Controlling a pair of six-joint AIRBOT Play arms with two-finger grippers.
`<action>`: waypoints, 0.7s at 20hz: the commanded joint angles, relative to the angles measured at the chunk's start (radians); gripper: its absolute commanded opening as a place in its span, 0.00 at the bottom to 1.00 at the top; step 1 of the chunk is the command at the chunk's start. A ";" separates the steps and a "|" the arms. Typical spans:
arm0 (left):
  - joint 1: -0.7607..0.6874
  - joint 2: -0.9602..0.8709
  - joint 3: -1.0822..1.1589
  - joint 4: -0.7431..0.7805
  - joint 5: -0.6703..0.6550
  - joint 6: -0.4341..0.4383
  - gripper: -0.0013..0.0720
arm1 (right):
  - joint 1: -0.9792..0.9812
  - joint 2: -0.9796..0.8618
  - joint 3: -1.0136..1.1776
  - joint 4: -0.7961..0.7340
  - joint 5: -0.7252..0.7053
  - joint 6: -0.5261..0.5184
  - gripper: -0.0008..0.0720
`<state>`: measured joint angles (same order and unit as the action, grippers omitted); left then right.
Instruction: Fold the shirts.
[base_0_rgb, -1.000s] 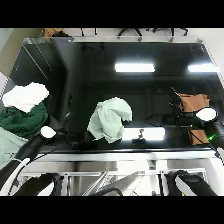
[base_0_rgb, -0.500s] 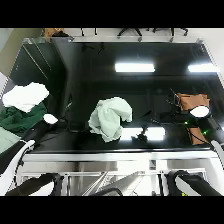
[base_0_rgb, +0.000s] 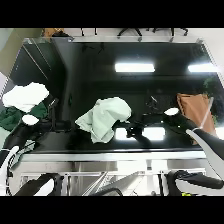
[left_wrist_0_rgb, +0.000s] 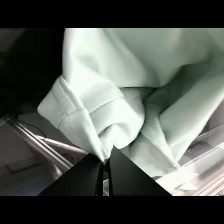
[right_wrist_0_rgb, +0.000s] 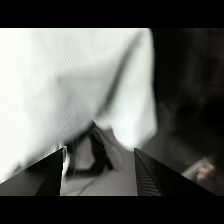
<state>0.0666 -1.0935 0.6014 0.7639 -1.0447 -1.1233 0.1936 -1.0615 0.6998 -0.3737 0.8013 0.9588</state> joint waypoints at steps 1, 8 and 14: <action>0.030 0.011 -0.023 0.002 0.004 0.035 0.04 | 0.055 -0.074 0.018 0.136 -0.088 -0.103 0.68; 0.029 -0.043 -0.023 -0.007 0.109 0.060 0.91 | 0.057 -0.076 0.033 0.135 -0.148 -0.104 0.68; 0.030 -0.222 -0.022 -0.110 0.084 0.122 0.77 | 0.057 -0.066 0.036 0.135 -0.139 -0.122 0.68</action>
<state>0.0956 -1.2472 0.5797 0.7353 -0.9482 -1.0519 0.2497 -1.1313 0.7330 -0.2417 0.6655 0.8436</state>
